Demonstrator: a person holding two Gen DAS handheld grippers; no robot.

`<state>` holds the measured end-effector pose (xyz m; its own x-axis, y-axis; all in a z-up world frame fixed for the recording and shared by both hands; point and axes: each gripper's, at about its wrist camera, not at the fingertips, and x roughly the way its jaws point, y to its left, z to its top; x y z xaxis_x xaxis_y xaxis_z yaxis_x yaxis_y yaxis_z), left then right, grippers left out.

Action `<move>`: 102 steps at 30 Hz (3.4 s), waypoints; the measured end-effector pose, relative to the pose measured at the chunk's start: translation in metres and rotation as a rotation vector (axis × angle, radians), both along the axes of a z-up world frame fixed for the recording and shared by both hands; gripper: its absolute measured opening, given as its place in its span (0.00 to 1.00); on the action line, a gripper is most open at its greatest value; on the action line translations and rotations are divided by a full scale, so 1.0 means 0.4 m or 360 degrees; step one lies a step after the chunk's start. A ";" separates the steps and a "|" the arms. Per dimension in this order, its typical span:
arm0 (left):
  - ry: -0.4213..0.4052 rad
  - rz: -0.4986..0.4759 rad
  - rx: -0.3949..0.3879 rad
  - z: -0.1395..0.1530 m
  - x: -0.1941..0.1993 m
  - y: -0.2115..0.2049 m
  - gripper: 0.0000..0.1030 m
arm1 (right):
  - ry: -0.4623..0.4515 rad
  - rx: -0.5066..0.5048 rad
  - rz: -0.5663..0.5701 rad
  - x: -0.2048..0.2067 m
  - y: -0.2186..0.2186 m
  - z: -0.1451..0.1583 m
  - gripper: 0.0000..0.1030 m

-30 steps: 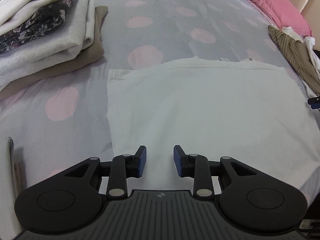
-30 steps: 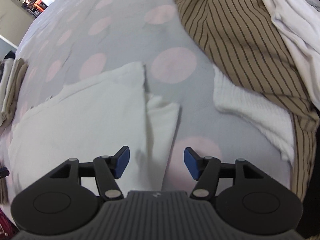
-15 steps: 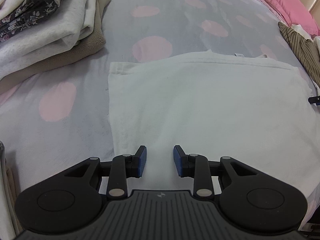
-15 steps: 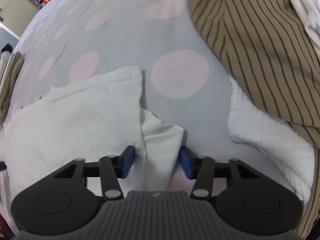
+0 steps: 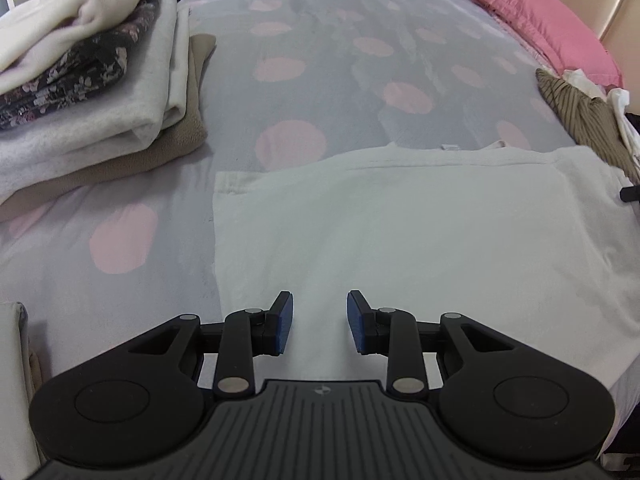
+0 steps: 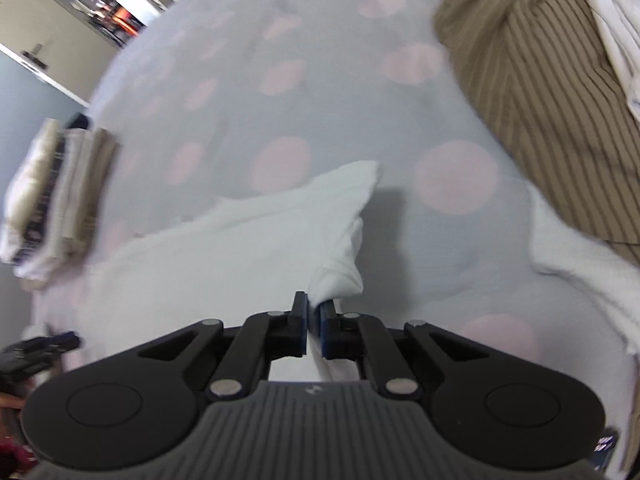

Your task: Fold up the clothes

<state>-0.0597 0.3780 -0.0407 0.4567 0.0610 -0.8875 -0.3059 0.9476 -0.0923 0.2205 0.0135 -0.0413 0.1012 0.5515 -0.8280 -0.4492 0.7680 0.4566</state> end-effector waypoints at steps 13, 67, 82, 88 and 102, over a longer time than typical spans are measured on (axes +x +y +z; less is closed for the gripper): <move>-0.0242 -0.0181 -0.0108 0.062 -0.066 -0.023 0.23 | 0.0099 0.0315 0.0211 -0.215 0.237 0.154 0.06; -0.0032 0.0022 -0.0479 -0.021 -0.344 -0.120 0.39 | -0.0263 0.0089 0.0662 -0.535 0.296 0.010 0.48; 0.0033 0.0315 -0.0603 -0.113 -0.415 -0.161 0.31 | -0.0456 -0.0171 0.0720 -0.745 0.089 -0.163 0.49; -0.0078 0.0346 -0.0662 -0.096 -0.440 -0.145 0.03 | -0.0479 -0.0156 0.0602 -0.731 0.086 -0.176 0.03; -0.0072 0.0350 -0.0600 -0.058 -0.459 -0.149 0.38 | -0.0664 -0.0162 0.0745 -0.812 0.107 -0.112 0.21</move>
<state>-0.2434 0.3183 -0.0639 0.5078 -0.1634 -0.8458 -0.4843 0.7578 -0.4372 -0.1042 0.0561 -0.0860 0.1937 0.5362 -0.8215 -0.8723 0.4774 0.1060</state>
